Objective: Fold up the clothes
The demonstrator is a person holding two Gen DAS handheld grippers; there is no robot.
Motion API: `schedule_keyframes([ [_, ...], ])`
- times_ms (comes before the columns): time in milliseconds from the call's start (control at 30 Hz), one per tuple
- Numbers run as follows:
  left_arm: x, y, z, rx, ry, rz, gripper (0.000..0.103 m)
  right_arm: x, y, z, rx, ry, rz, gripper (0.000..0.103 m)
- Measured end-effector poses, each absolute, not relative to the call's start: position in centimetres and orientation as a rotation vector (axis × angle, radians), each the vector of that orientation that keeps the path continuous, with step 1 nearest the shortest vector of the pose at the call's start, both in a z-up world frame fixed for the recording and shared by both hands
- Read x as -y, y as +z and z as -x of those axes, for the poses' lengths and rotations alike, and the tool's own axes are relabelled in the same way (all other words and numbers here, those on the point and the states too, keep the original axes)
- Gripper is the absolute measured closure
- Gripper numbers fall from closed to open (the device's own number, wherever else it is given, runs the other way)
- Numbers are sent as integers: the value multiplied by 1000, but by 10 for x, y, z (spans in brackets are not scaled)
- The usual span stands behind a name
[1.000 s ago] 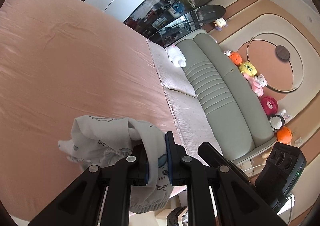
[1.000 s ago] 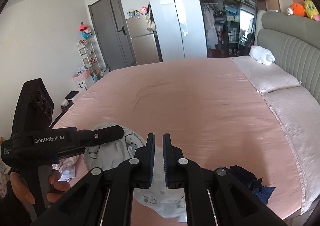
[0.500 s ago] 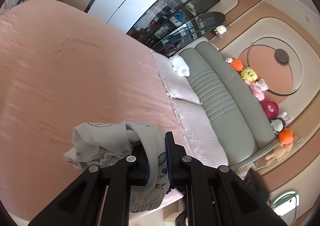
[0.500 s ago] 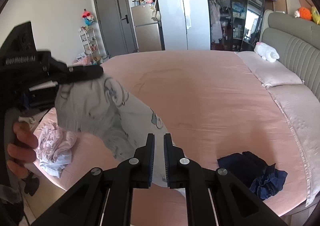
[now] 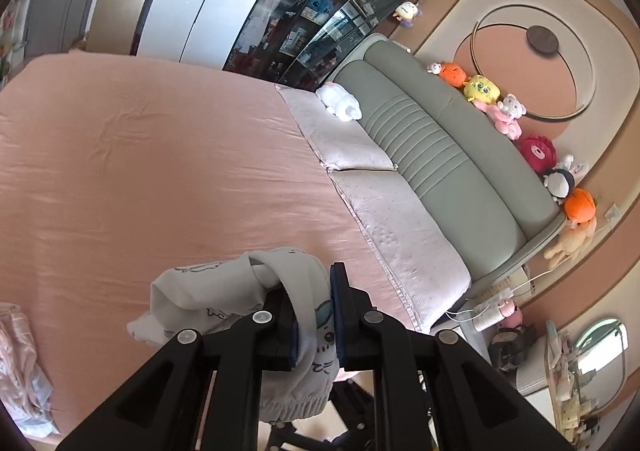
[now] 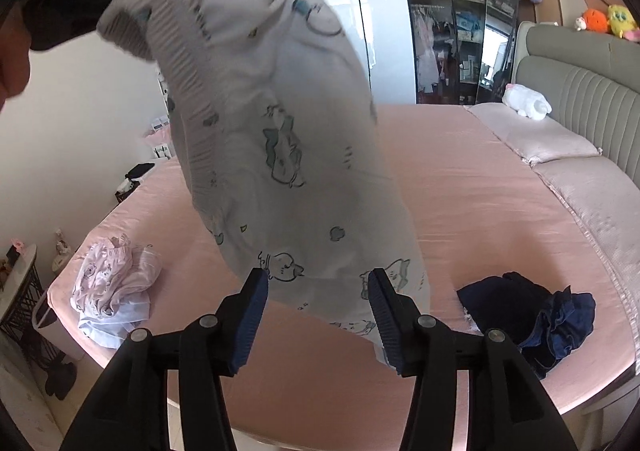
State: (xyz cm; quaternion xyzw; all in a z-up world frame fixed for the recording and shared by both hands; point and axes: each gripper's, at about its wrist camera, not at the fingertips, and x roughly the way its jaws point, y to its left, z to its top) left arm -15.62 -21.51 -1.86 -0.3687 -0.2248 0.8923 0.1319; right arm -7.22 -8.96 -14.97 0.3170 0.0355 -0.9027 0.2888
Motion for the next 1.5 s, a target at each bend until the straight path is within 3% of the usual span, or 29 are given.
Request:
schedule_keyframes([
  [233, 199, 15, 154, 649, 2611, 1026, 92, 91, -133, 49, 27, -2388, -772, 50],
  [367, 191, 32, 154, 631, 2622, 1024, 92, 92, -122, 34, 23, -2398, -683, 37],
  [600, 174, 74, 148, 516, 2661, 1023, 92, 102, -123, 24, -23, -2490, -573, 36],
  [900, 163, 95, 144, 432, 2722, 1093, 92, 125, -91, -11, -313, -2786, -202, 36],
  [1233, 165, 109, 141, 458, 2719, 1132, 92, 144, -89, -28, -457, -2950, -10, 33],
  [1500, 170, 124, 143, 509, 2705, 1152, 92, 183, -113, -46, -804, -2988, 219, 31],
])
